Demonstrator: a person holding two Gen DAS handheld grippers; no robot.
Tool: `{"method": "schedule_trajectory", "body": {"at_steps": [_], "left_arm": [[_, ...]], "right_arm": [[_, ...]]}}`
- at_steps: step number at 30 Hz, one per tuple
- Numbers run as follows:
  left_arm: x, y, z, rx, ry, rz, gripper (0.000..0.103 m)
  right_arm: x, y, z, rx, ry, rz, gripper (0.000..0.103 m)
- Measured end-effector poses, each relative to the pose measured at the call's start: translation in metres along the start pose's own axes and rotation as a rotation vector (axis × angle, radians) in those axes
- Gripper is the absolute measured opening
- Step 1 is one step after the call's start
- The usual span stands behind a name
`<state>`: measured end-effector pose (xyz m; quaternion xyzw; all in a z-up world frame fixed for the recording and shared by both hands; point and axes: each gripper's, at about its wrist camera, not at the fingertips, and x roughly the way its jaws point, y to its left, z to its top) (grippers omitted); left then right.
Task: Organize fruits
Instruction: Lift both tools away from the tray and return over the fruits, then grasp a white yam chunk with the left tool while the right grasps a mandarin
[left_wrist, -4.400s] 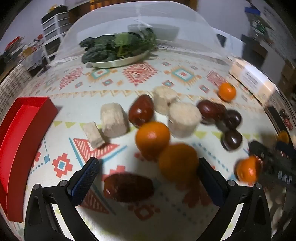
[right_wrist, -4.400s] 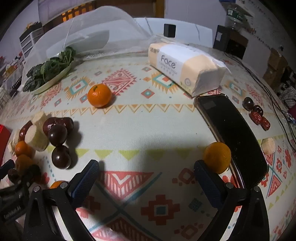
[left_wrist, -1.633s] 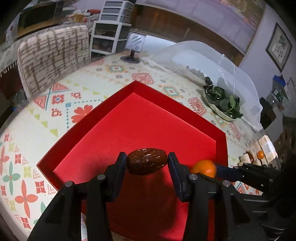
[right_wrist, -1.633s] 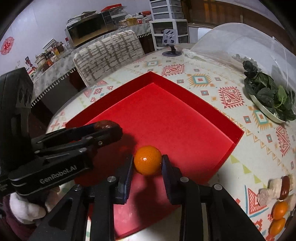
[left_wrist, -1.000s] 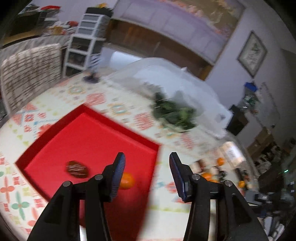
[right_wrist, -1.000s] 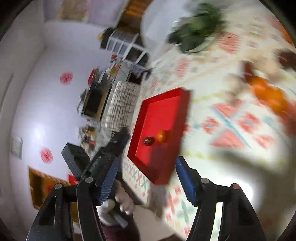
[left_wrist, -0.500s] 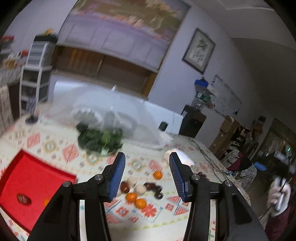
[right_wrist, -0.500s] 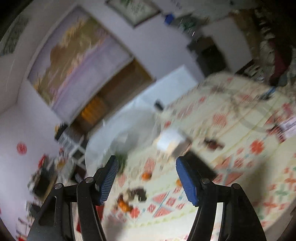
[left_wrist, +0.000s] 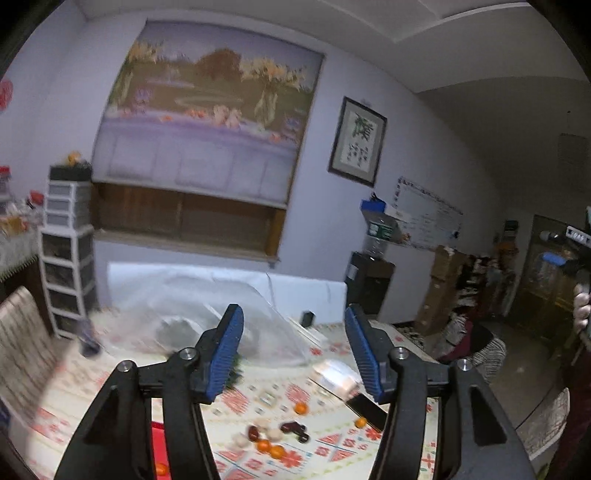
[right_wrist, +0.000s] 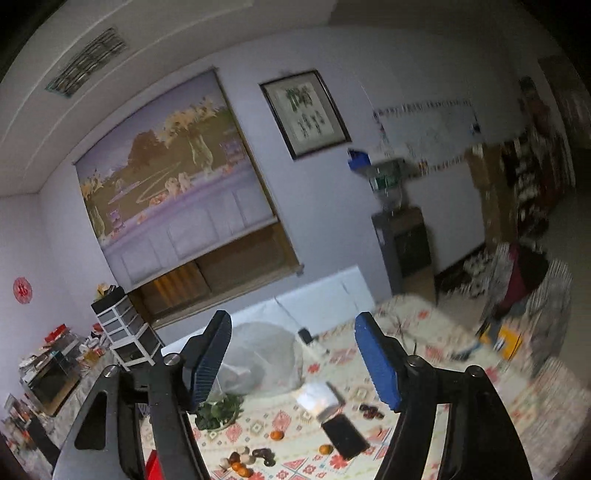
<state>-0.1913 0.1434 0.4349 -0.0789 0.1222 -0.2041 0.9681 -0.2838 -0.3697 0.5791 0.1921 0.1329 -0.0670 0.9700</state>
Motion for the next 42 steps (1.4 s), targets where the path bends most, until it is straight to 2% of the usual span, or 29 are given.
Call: {"method": "schedule_trajectory", "body": {"at_steps": [3,5,7,9,11,15,19,22,23,25,29,34,38,42], "left_arm": [[-0.02,0.004,0.027,0.026,-0.03,0.082,0.075],[-0.03,0.016,0.031,0.012,-0.036,0.132,0.078],[-0.029,0.033,0.022,-0.032,0.003,0.134,0.078],[-0.028,0.047,0.008,-0.067,0.037,0.131,0.078],[-0.019,0.065,-0.017,-0.107,0.07,0.146,0.078],[0.011,0.101,-0.082,-0.215,0.148,0.126,0.078],[0.059,0.122,-0.148,-0.237,0.206,0.145,0.078],[0.096,0.132,-0.189,-0.233,0.267,0.154,0.073],[0.11,0.136,-0.204,-0.238,0.302,0.157,0.068],[0.129,0.14,-0.227,-0.251,0.355,0.146,0.064],[0.152,0.145,-0.255,-0.263,0.405,0.128,0.063],[0.176,0.149,-0.278,-0.256,0.446,0.13,0.063],[0.203,0.141,-0.294,-0.238,0.499,0.097,0.062],[0.23,0.13,-0.31,-0.203,0.561,0.086,0.062]], "right_arm": [[-0.012,0.037,0.026,-0.101,-0.003,-0.035,0.086],[-0.007,0.054,0.02,-0.149,0.003,0.0,0.089],[0.015,0.067,-0.005,-0.178,0.033,0.06,0.09],[0.053,0.078,-0.049,-0.199,0.109,0.125,0.09],[0.093,0.09,-0.101,-0.26,0.207,0.148,0.09],[0.151,0.123,-0.229,-0.472,0.299,0.196,0.09],[0.201,0.128,-0.347,-0.48,0.44,0.361,0.09],[0.231,0.131,-0.413,-0.5,0.488,0.404,0.09],[0.238,0.136,-0.425,-0.502,0.51,0.408,0.089],[0.259,0.132,-0.459,-0.462,0.593,0.444,0.084],[0.283,0.118,-0.494,-0.416,0.685,0.449,0.071],[0.304,0.11,-0.514,-0.445,0.709,0.405,0.069],[0.32,0.116,-0.519,-0.466,0.727,0.417,0.069],[0.341,0.128,-0.53,-0.511,0.721,0.38,0.069]]}}
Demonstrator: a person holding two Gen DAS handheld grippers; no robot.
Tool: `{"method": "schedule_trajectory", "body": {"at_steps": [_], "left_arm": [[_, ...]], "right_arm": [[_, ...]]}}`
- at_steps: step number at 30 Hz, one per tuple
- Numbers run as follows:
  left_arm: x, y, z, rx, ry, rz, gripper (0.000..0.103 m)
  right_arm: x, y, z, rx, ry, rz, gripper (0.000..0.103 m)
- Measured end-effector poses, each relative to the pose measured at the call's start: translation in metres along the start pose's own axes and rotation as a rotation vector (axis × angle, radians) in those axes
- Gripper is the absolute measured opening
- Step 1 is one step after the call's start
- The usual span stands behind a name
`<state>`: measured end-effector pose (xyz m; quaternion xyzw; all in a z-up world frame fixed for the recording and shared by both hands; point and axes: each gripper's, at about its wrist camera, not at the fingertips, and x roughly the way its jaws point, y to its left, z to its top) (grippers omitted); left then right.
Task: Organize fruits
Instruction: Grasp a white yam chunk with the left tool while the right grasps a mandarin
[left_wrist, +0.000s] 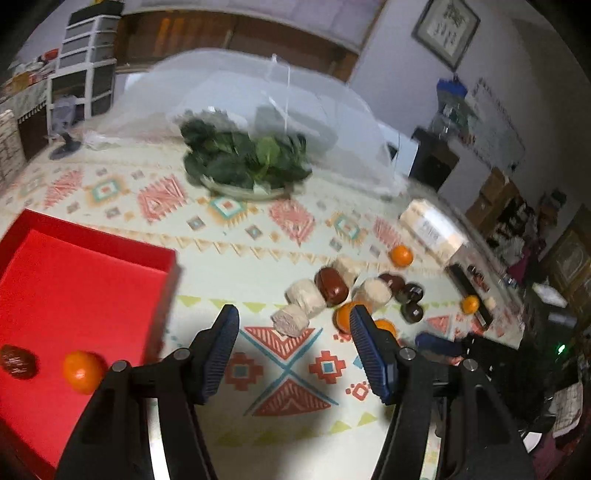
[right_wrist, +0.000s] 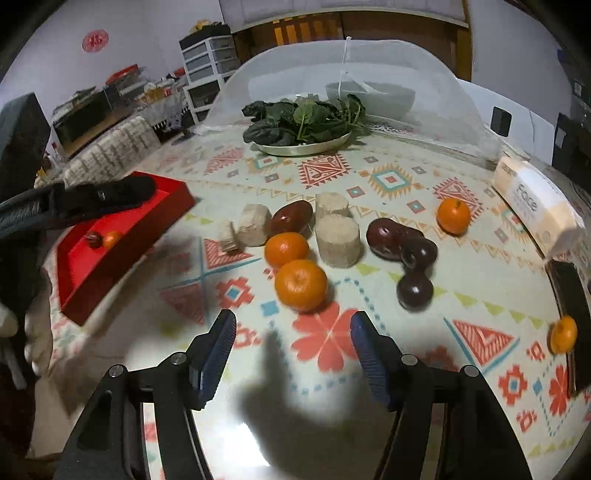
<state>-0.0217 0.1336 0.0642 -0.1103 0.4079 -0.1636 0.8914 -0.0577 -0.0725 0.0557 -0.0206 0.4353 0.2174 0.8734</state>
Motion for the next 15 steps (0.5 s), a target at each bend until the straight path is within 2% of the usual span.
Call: {"method": "schedule_trajectory", "body": {"at_steps": [4,8,15], "left_arm": [[0.034,-0.007,-0.005,0.044,0.074,0.013,0.052],[0.053,-0.008,-0.007,0.068,0.1,0.031,0.041],[0.07,-0.006,-0.004,0.092,0.103,0.049,0.041]], "right_arm": [[0.018,-0.003,0.009,0.018,0.011,0.011,0.069],[0.031,-0.005,0.014,0.024,0.028,0.032,0.061],[0.041,-0.004,0.019,0.029,0.034,0.043,0.051]]}}
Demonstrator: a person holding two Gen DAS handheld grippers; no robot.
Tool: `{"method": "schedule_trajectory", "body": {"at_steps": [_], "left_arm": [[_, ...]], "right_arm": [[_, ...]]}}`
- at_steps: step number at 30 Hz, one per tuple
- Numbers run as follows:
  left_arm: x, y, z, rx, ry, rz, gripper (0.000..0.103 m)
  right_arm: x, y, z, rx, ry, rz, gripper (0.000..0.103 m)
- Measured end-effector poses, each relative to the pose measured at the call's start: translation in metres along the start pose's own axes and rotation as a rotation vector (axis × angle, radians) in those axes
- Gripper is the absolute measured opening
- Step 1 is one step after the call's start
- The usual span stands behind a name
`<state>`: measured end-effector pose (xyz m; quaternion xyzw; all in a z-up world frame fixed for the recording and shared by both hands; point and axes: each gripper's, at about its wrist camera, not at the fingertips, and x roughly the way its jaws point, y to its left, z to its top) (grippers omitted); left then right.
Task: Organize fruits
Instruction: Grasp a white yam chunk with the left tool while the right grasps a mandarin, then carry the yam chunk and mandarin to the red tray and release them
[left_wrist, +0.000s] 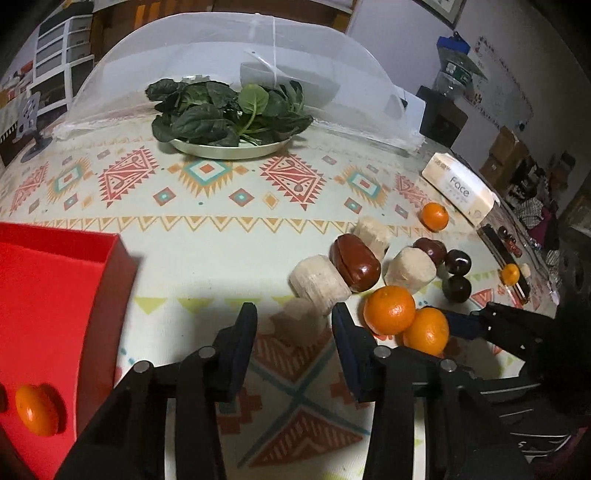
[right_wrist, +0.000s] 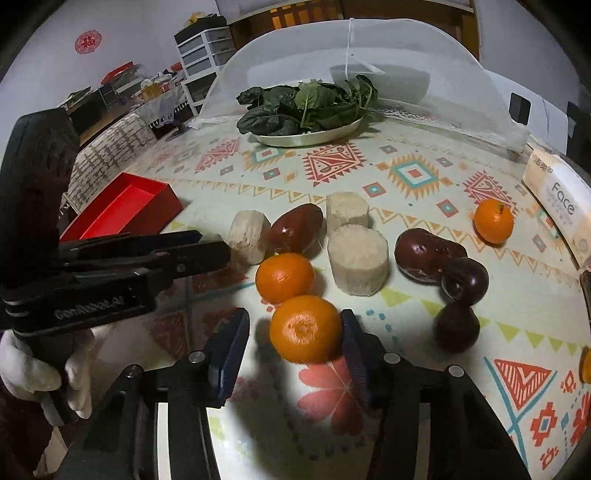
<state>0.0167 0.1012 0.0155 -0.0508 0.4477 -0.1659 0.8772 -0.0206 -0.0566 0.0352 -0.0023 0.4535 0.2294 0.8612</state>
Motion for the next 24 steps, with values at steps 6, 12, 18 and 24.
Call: {"method": "schedule_trajectory", "body": {"at_steps": [6,12,18,24], "left_arm": [[0.003,-0.018,-0.005,0.091,0.0,0.055,0.031],[-0.025,-0.014,-0.007,0.052,-0.06,0.046,0.03],[-0.084,0.013,-0.017,-0.058,-0.158,0.043,0.03],[-0.138,0.081,-0.043,-0.26,-0.238,0.095,0.03]], "right_arm": [[0.0,-0.002,0.0,0.004,-0.001,-0.021,0.04],[-0.002,-0.002,-0.003,0.021,0.002,-0.018,0.038],[-0.021,0.01,-0.009,0.038,-0.013,0.026,0.038],[-0.044,0.061,0.005,-0.023,-0.054,0.128,0.038]]}}
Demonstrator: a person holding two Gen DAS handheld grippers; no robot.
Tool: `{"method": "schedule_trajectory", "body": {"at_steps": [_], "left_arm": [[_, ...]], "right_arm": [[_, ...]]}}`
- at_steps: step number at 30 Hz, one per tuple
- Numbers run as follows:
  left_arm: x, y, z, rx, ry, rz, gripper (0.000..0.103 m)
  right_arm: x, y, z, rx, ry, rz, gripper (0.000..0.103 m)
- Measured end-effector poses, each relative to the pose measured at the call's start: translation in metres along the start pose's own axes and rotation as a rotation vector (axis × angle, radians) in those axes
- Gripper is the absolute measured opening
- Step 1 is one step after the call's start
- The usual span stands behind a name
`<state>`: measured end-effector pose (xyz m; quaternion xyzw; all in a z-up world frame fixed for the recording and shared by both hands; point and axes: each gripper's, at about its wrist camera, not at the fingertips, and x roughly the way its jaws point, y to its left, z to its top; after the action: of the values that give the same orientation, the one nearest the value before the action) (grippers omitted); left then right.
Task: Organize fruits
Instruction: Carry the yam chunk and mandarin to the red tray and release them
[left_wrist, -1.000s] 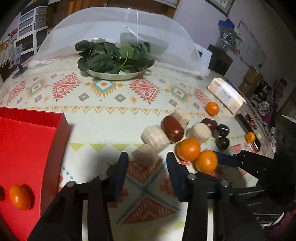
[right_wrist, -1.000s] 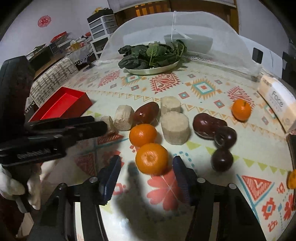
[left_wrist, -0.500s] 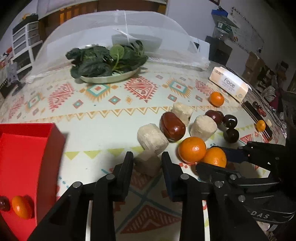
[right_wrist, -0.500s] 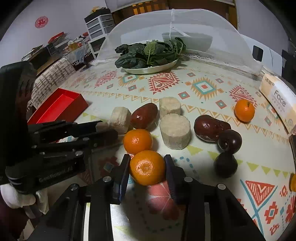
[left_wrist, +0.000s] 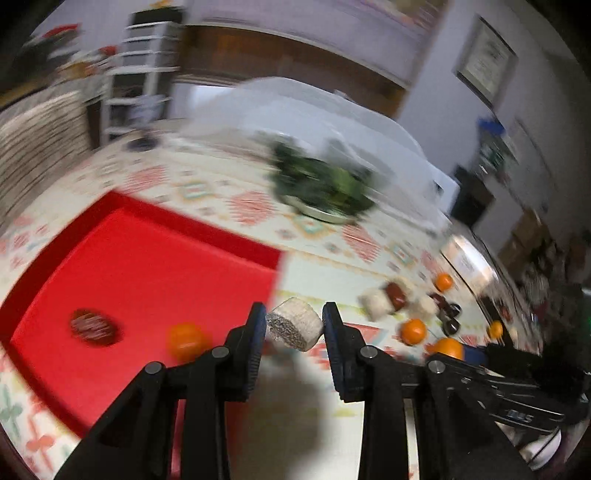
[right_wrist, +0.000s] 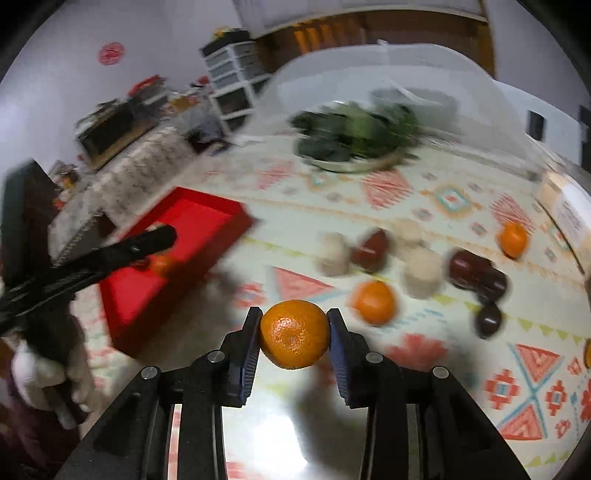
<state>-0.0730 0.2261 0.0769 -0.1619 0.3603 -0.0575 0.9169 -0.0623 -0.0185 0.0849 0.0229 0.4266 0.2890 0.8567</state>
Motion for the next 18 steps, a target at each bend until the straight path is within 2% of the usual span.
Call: {"method": "schedule_trajectory", "body": {"at_steps": [4,9,13,18], "left_arm": [[-0.02,0.05,-0.003,-0.094,-0.028,0.085,0.03],[-0.027,0.09,-0.011,-0.167,-0.025,0.158,0.03],[-0.03,0.114,-0.017,-0.214,-0.013,0.171,0.031],[-0.035,0.127,-0.017,-0.233,-0.021,0.165,0.031]], "right_arm": [[0.013,0.048,0.012,-0.049,0.017,0.107,0.038],[0.045,0.104,0.019,-0.119,0.054,0.169,0.038],[0.074,0.141,0.019,-0.157,0.095,0.207,0.038],[0.103,0.168,0.011,-0.193,0.147,0.211,0.038]]}}
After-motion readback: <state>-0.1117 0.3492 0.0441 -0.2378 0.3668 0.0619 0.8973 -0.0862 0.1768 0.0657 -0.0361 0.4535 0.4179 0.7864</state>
